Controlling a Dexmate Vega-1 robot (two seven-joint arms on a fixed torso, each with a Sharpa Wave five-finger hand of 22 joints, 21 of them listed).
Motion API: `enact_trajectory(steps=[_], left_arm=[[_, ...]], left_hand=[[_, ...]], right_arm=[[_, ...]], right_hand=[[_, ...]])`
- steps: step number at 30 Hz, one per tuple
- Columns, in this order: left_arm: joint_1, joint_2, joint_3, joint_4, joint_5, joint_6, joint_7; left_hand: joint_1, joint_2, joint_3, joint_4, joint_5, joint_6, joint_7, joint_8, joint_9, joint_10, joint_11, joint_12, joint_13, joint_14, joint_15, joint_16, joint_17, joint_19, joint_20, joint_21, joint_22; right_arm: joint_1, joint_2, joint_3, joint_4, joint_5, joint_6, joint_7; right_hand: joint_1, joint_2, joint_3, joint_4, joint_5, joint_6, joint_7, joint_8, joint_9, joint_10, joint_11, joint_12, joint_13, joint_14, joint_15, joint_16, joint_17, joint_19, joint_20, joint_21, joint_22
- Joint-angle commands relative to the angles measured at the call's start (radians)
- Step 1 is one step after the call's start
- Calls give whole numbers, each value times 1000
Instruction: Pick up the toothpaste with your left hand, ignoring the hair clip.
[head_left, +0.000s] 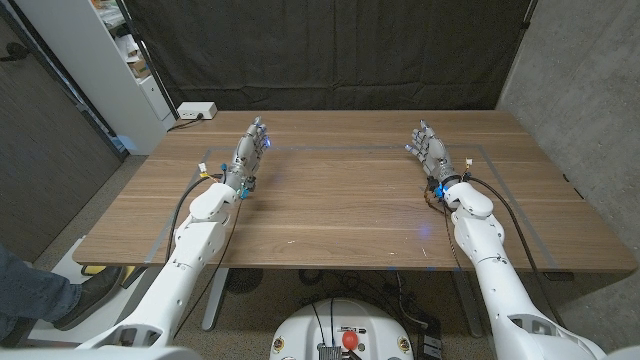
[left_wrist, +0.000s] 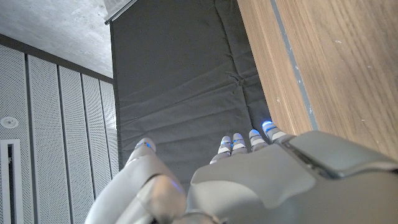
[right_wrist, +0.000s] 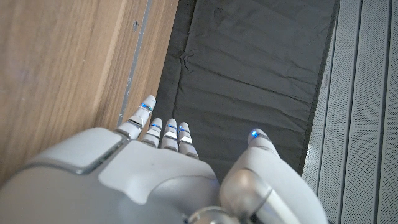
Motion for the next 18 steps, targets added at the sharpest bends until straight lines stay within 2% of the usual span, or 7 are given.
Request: enact_trajectory(steps=[1, 18], left_arm=[[31, -23, -49, -32, 23, 13, -22], [61, -28, -88, -59, 25, 17, -33]], left_hand=[[5, 7, 6, -3, 8, 5, 1, 10, 3, 4, 0, 6, -1, -25, 2, 7, 3, -86, 7, -2, 5], [9, 15, 7, -5, 7, 11, 2, 9, 3, 13, 2, 9, -7, -15, 4, 8, 3, -80, 14, -8, 5]], right_arm=[[4, 39, 45, 0, -45, -4, 36], [22, 58, 54, 17, -69, 0, 49]], right_hand=[[0, 6, 4, 0, 9, -1, 6, 3, 3, -3, 9, 0, 6, -5, 2, 3, -1, 7, -1, -4, 3], [-1, 8, 3, -1, 10, -3, 6, 2, 3, -4, 5, -1, 6, -5, 5, 3, -4, 10, 1, -14, 3]])
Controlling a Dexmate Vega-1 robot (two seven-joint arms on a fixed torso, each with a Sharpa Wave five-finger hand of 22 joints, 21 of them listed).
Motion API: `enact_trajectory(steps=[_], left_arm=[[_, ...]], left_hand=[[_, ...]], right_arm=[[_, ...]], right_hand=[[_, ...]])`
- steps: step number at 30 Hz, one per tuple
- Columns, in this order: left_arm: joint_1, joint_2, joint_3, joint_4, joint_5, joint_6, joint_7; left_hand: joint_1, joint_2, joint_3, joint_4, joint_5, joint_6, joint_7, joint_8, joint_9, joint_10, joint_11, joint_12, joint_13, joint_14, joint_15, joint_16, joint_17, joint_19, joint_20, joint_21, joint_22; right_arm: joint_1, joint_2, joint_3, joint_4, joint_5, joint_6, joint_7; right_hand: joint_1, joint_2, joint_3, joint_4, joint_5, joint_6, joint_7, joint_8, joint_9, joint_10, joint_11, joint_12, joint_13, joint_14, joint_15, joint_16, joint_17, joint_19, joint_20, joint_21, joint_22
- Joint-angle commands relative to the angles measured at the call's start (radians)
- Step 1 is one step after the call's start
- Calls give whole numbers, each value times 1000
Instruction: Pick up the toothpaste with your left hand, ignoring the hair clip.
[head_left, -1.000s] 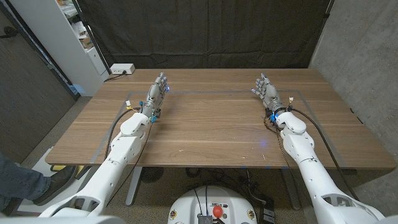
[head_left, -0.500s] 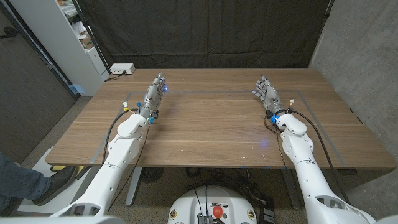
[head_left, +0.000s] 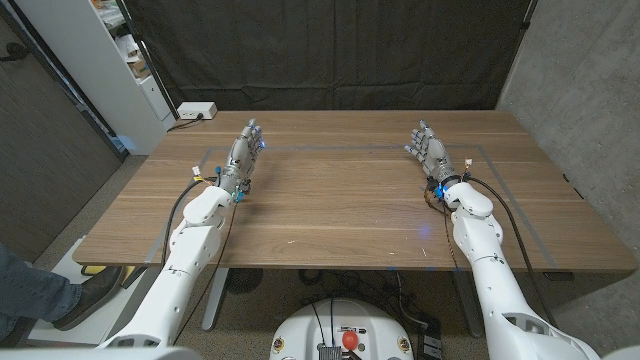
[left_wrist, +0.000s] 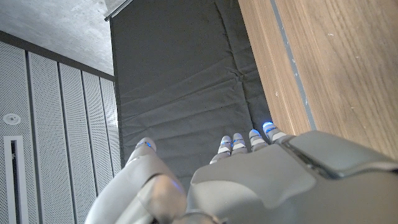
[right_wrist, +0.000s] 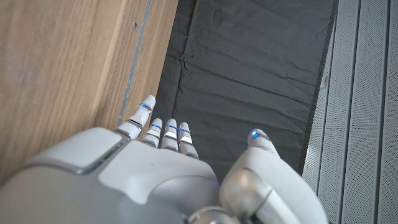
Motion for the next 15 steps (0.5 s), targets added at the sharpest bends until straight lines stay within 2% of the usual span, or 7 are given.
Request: enact_trajectory(steps=[1, 15], left_arm=[[23, -8, -31, -19, -3, 1, -12], [52, -1, -52, -50, 6, 4, -11]], left_hand=[[2, 8, 7, -6, 7, 7, -2, 9, 3, 5, -2, 5, 2, -15, 3, 8, 3, -74, 9, -1, 5], [6, 13, 8, -8, 6, 16, -1, 11, 4, 12, -2, 6, -2, -11, 3, 8, 3, -71, 10, -6, 6]], right_arm=[[11, 16, 9, 14, -19, 4, 12], [11, 24, 12, 15, -30, 2, 15]], right_hand=[[-1, 8, 3, -1, 10, -3, 5, 1, 2, -4, 6, -1, 6, -5, 4, 3, 1, 10, 0, -4, 3], [-1, 9, 1, -2, 12, -3, 6, 1, 2, -4, 8, 0, 6, -5, 6, 2, -2, 12, 2, -12, 3]])
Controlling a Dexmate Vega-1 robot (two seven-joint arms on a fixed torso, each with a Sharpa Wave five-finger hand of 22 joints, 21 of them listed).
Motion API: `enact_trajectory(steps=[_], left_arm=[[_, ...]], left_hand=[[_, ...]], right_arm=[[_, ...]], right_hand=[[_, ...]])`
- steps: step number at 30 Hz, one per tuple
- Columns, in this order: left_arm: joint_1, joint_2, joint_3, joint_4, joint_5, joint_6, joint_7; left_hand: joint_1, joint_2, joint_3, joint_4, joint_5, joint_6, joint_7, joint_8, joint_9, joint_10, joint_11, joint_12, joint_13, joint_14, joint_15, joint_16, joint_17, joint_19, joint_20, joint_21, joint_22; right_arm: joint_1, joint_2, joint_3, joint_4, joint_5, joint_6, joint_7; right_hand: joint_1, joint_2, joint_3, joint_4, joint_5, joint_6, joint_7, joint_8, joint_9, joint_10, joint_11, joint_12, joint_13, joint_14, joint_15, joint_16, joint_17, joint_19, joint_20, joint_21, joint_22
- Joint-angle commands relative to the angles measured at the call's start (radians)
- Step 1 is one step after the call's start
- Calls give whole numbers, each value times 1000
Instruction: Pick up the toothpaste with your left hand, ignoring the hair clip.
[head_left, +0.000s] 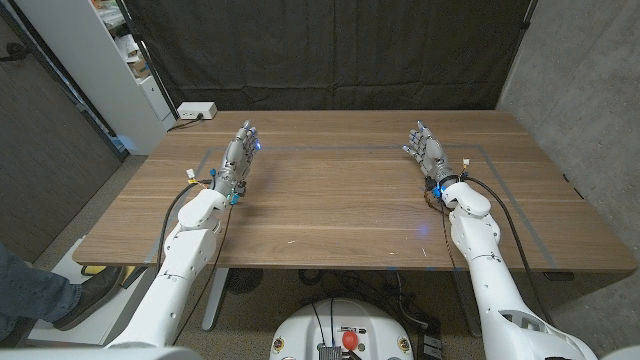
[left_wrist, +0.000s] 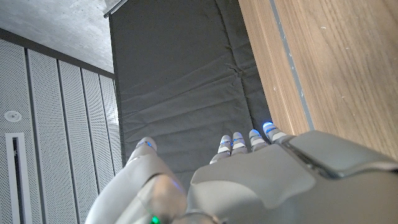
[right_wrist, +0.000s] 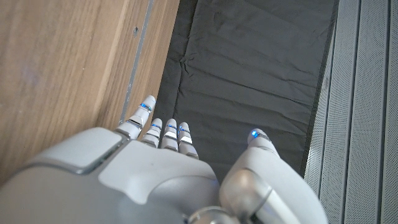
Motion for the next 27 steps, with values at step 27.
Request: enact_trajectory(steps=[27], left_arm=[[85, 9, -71, -56, -39, -13, -44]], left_hand=[[11, 17, 3, -10, 3, 31, 3, 8, 4, 29, 1, 12, -4, 9, 3, 11, 3, -63, 13, -15, 6]], right_arm=[[0, 14, -1, -9, -25, -4, -6]], right_hand=[[-3, 11, -2, -3, 6, -4, 6, 1, 1, -5, 7, -1, 6, -6, 7, 2, -1, 17, 4, -22, 4]])
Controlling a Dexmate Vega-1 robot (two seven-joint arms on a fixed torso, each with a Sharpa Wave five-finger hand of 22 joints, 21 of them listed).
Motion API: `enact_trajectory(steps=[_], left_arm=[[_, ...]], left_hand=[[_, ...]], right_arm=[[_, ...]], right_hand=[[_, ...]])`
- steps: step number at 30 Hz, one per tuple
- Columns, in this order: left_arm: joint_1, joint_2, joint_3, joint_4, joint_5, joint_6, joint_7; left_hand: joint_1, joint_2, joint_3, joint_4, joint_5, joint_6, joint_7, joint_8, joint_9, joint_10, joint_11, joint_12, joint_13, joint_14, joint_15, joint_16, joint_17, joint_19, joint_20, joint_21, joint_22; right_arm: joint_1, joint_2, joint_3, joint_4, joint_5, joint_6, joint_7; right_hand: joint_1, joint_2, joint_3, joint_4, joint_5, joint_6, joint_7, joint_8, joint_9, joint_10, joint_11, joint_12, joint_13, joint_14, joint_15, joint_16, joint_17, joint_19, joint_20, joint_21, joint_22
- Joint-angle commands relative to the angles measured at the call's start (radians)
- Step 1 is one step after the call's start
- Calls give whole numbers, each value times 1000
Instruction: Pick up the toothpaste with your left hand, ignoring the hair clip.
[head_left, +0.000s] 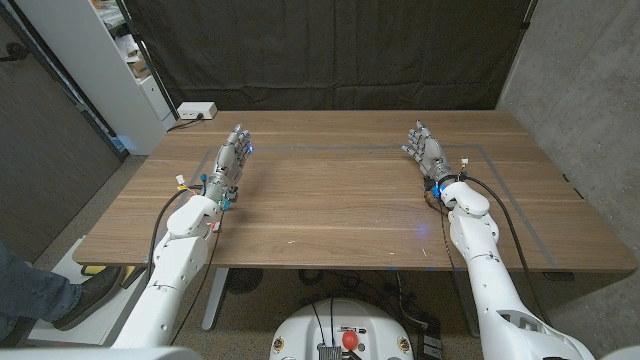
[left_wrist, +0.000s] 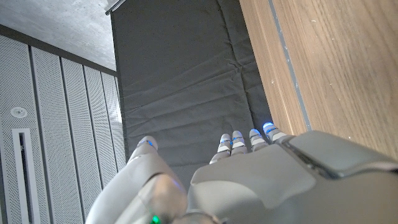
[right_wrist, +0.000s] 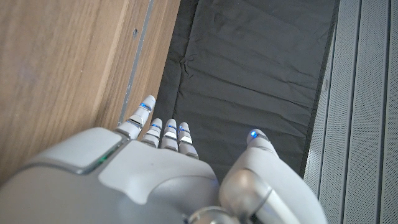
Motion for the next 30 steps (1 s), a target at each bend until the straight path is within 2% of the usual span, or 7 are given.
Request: enact_trajectory(steps=[1, 30], left_arm=[[32, 5, -26, -17, -20, -2, -16], [81, 8, -64, -46, -27, -28, -27]], left_hand=[[2, 8, -2, -6, 3, 10, 4, 4, 4, 8, 1, 8, 0, 4, -1, 3, 3, -58, 9, -2, 4], [8, 12, -3, -13, -1, 32, 3, 6, 4, 22, 1, 9, -4, 16, -4, 2, 3, -54, 12, -15, 4]], right_arm=[[2, 4, -4, 1, -5, 0, -5], [15, 11, -6, 18, -19, -1, -8]], right_hand=[[4, 5, -2, -3, 7, -4, 5, 1, 1, -2, 3, -1, 1, -6, 7, 1, -1, 6, 1, -5, 4], [3, 7, -5, -4, 8, -3, 4, 1, 1, -2, 2, -1, 1, -5, 7, 2, -4, 10, 2, -20, 4]])
